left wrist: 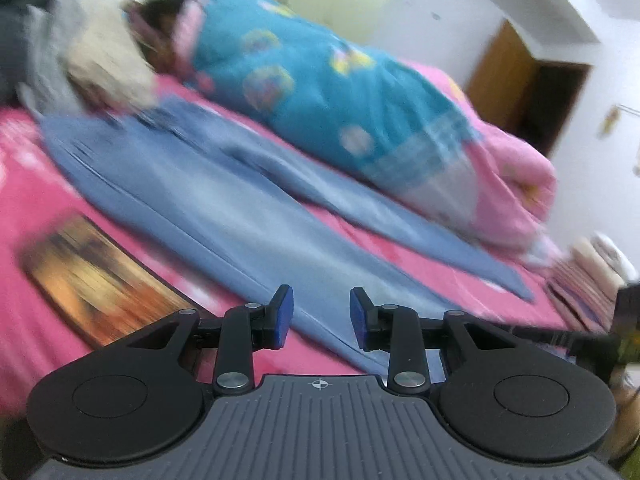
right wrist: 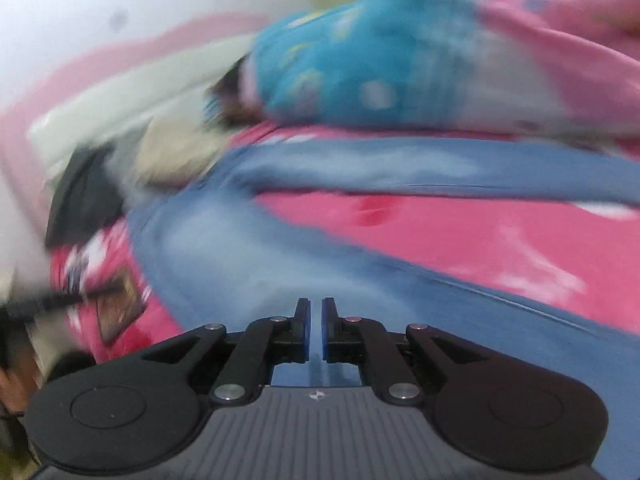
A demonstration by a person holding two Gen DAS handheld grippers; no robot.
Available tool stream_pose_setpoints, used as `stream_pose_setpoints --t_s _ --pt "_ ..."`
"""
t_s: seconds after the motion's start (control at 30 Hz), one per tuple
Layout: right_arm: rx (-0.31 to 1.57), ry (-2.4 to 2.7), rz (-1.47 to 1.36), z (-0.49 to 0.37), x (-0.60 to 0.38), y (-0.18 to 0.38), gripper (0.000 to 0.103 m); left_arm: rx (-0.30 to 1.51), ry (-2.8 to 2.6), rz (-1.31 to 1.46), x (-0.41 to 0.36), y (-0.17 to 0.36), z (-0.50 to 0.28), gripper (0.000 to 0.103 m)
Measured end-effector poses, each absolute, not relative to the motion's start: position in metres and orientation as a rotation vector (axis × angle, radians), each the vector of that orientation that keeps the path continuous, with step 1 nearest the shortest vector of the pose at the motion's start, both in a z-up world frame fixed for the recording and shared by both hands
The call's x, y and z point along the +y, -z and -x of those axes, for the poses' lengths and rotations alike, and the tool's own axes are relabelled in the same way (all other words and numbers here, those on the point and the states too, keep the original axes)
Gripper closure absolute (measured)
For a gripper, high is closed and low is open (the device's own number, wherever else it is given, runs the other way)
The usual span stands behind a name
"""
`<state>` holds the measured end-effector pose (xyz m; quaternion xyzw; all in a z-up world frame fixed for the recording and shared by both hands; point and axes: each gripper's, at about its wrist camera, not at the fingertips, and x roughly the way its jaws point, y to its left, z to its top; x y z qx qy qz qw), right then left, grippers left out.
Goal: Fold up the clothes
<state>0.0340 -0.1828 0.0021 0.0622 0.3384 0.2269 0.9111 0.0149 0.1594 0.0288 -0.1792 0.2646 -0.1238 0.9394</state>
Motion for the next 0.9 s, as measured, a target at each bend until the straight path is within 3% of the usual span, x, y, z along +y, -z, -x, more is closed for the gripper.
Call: stream_pose_setpoints --t_s 0.17,0.37,0.7,0.9 --pt "0.749 -0.533 0.042 -0.025 -0.125 0.031 0.099 0.518 0.079 0.334 0.228 -0.05 -0.06 0.072" --pt "0.736 -0.657 0.146 -0.012 -0.107 -0.002 0.099 0.518 0.015 0.346 0.295 -0.053 -0.114 0.072" --pt "0.736 -0.659 0.176 -0.054 -0.061 0.027 0.099 0.738 -0.066 0.122 0.312 0.008 -0.175 0.071" --pt "0.769 -0.681 0.1 -0.052 -0.071 0.031 0.099 0.683 -0.046 0.165 0.321 -0.01 -0.165 0.075"
